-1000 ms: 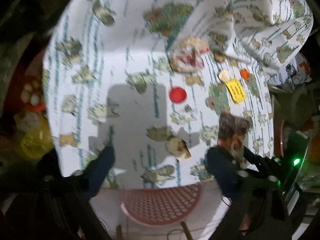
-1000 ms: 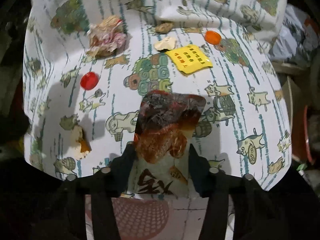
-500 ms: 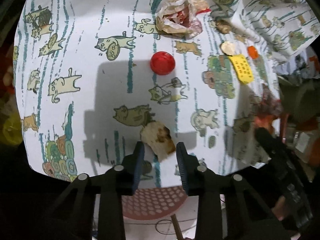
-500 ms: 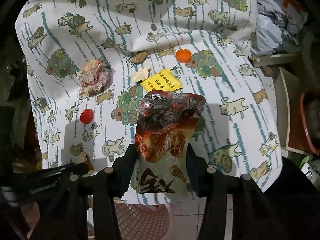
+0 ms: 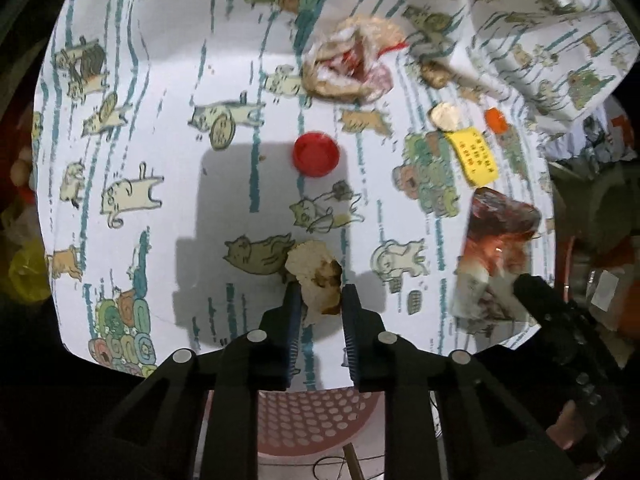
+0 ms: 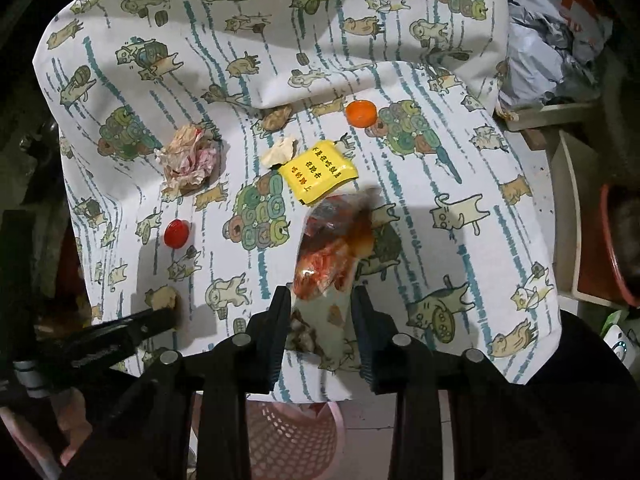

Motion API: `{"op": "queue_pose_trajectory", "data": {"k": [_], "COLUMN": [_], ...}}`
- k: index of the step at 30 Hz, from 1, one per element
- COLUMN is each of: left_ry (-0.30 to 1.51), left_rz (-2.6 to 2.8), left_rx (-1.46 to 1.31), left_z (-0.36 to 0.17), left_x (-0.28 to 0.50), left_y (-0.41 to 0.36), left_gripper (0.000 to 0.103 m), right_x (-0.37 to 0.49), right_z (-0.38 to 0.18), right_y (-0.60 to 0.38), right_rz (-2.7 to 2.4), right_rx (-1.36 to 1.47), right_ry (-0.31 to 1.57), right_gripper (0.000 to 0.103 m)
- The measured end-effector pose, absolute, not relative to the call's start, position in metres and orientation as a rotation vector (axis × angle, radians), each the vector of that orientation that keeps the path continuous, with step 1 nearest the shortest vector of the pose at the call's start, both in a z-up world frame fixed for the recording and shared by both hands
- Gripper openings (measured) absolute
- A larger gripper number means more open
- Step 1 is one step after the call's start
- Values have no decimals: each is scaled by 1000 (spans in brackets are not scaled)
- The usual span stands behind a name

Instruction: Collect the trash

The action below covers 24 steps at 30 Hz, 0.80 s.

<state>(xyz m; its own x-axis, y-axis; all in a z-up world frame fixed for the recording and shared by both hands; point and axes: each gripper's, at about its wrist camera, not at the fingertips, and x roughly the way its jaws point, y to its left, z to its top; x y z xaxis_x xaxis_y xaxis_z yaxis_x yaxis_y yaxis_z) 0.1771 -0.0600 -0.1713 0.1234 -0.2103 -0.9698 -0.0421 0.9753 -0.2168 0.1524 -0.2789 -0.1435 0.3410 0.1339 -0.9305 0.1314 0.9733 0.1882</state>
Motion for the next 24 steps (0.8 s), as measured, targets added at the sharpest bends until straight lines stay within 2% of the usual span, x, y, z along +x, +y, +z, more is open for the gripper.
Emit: {"op": "queue_pose_trajectory", "data": {"k": [3,5,9,12,13,14,15,16,24], "left_ry": [1418,1391,1340,1327,1329,1334,1337,1339,1317], "left_rz": [-126,-119,-116,-122,-122,-117,-110,-102,-71], "left_rx": [-213,-195,-159,-161,-167,-171,-171,-169,-136], "left_z": [-161,-153,-137,-132,-132,-132,-133,-134,-128], "left_x": [175,173,172,171,170,171,171,172,171], "left_y": [-54,-51,-47,-43,-41,-39,-38,-37,-28], "left_gripper": [19,19,19,19,19,19,19,19,19], "right_x": [153,154,153,154,155,157,160,163,172], "right_z": [-147,-152,-152,-145,-143,-145,-148,-152,-186], "right_y": [-278,-281,-288,-295,-299,-302,-303,-303,-258], "right_rz": [11,31,74,13,-30,-64,-75,-64,-66], "right_rx": [243,296,411,389,371,358,350,347,182], "right_ry": [1231,1247,1220,1193,1187,1207,1237,1248,1348], "right_gripper": [24,3,1,1,9,36,57,86,88]}}
